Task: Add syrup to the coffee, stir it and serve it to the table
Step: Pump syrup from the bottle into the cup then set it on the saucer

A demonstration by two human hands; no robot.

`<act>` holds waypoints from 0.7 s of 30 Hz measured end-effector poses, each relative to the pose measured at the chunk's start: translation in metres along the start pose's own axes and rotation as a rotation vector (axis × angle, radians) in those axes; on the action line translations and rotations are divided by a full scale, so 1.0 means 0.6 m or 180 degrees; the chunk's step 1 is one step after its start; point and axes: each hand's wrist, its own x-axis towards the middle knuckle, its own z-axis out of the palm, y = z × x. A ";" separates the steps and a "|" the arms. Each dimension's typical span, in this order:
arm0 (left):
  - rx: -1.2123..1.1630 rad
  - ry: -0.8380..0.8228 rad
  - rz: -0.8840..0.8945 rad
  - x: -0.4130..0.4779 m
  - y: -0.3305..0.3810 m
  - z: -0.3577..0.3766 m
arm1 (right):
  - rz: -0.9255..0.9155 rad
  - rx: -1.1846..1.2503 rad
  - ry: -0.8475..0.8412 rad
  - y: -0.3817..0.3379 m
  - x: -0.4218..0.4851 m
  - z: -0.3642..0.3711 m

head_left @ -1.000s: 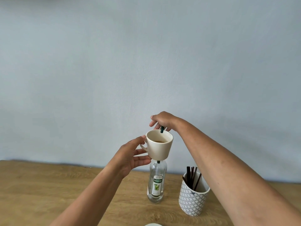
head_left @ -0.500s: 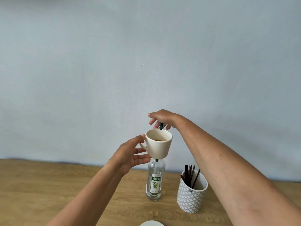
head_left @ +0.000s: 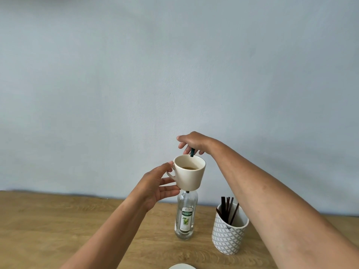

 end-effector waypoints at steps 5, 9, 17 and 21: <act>-0.0006 -0.0012 -0.0017 -0.005 0.005 0.002 | -0.0077 -0.0049 -0.0007 -0.008 -0.006 -0.011; 0.0012 -0.0035 -0.0038 -0.007 0.007 0.005 | -0.0075 -0.0020 0.0032 -0.005 -0.006 -0.006; -0.0001 -0.0060 -0.0034 -0.003 0.003 0.005 | -0.0095 0.0293 0.0134 0.010 0.007 0.012; -0.0009 -0.0050 -0.0034 -0.001 0.002 0.004 | -0.0072 0.0274 0.0115 0.008 0.007 0.011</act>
